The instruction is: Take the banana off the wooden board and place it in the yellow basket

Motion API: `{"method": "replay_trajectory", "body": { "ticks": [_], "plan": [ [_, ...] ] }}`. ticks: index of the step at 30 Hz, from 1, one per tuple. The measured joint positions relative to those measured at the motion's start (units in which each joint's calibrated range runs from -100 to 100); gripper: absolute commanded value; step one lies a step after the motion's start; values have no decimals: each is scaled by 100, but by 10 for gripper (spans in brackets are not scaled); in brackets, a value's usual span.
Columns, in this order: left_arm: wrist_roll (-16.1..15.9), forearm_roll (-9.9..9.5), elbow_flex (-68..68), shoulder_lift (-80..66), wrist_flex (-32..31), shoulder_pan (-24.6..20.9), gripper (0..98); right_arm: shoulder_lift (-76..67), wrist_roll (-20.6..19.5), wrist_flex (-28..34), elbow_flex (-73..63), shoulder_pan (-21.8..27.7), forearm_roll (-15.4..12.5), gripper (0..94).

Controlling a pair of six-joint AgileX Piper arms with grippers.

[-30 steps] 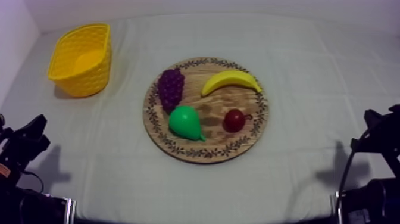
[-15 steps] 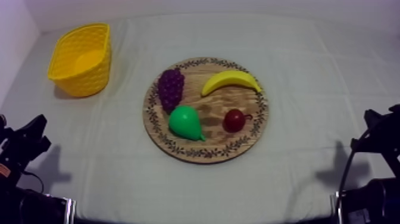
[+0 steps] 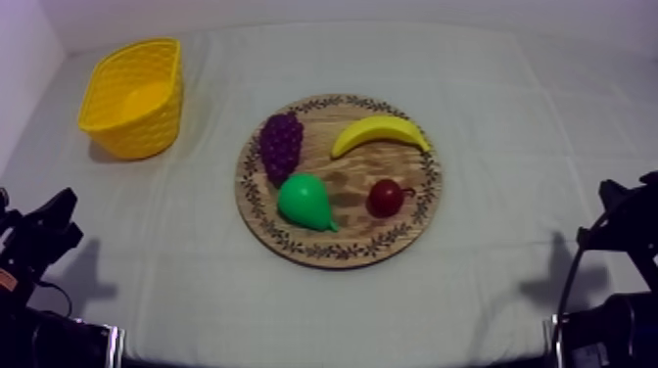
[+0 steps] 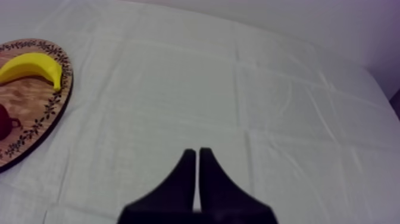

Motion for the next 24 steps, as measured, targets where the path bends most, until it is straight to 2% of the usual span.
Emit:
{"method": "replay_trajectory", "body": {
  "ticks": [5, 9, 13, 15, 19, 22, 24],
  "plan": [
    [98, 0, 0, -2, 0, 35, 1, 0, 0, 0, 0, 0, 0, 3],
    [324, -7, -6, 173, -9, 120, 1, 0, 0, 0, 0, 0, 0, 3],
    [558, -128, -20, 597, -417, 224, 1, 0, 0, 0, 0, 0, 0, 3],
    [579, -155, -157, 966, -813, 336, 1, 0, 0, 7, 0, 0, 0, 3],
    [427, -176, -824, 1803, -1255, 542, 1, 0, 0, 7, 0, 0, 0, 3],
    [112, -176, -1583, 2458, -1143, 710, 1, 0, 0, 7, 0, 0, 0, 3],
    [-114, -181, -2204, 2944, -826, 843, 1, 0, 0, 7, 0, 0, 0, 3]
  ]
}}
